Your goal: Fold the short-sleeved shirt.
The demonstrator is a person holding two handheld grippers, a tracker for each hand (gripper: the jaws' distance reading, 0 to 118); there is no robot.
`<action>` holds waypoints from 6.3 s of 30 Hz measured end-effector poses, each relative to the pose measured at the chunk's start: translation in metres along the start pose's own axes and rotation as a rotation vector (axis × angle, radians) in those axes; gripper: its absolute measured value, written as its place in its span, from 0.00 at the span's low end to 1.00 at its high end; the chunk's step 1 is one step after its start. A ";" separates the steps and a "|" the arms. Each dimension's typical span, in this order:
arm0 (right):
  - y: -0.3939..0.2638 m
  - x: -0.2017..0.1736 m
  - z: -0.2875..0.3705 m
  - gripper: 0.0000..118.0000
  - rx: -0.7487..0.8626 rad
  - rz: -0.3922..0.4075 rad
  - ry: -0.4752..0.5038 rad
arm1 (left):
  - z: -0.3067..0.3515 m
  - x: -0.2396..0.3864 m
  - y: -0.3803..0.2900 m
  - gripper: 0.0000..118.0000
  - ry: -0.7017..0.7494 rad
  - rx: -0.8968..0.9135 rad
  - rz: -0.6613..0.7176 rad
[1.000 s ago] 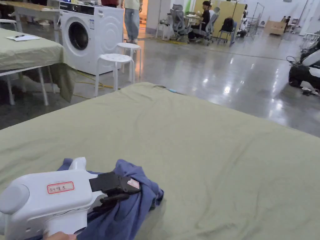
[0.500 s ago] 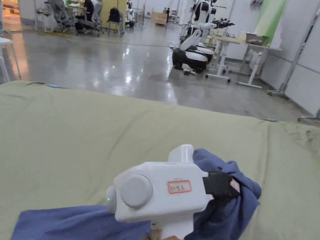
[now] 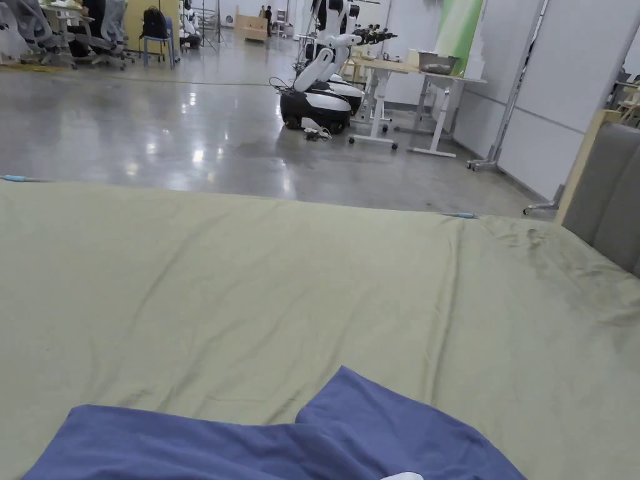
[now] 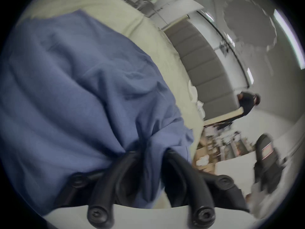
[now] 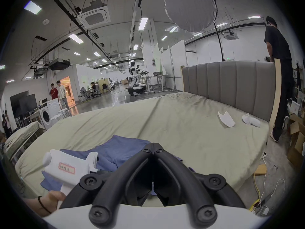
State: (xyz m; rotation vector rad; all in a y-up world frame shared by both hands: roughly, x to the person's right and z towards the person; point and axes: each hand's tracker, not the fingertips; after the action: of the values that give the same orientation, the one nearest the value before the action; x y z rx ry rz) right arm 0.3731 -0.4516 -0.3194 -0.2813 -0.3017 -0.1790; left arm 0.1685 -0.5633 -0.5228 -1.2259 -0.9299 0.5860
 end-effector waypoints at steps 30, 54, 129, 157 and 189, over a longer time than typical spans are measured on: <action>0.004 -0.101 -0.050 0.02 -0.088 0.065 0.140 | 0.312 -0.147 0.107 0.31 0.701 0.525 -0.079; 0.055 -0.062 -0.169 0.46 -0.261 0.080 0.145 | 0.243 -0.155 0.062 0.01 0.730 0.296 -0.147; 0.299 -0.163 -0.333 0.07 -0.173 0.127 0.164 | 0.419 -0.025 0.292 0.01 0.779 0.714 -0.340; 0.020 -0.020 -0.104 0.07 -0.492 -0.051 0.067 | 0.355 -0.102 -0.047 0.01 0.568 0.506 -0.057; -0.024 -0.020 -0.013 0.02 -0.556 -0.092 0.047 | 0.384 -0.046 -0.092 0.00 0.563 0.690 -0.049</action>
State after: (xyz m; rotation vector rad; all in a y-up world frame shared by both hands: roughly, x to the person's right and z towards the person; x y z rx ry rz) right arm 0.3525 -0.4757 -0.3318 -0.8131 -0.2130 -0.3601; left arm -0.1895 -0.4229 -0.4237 -0.6729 -0.2356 0.4300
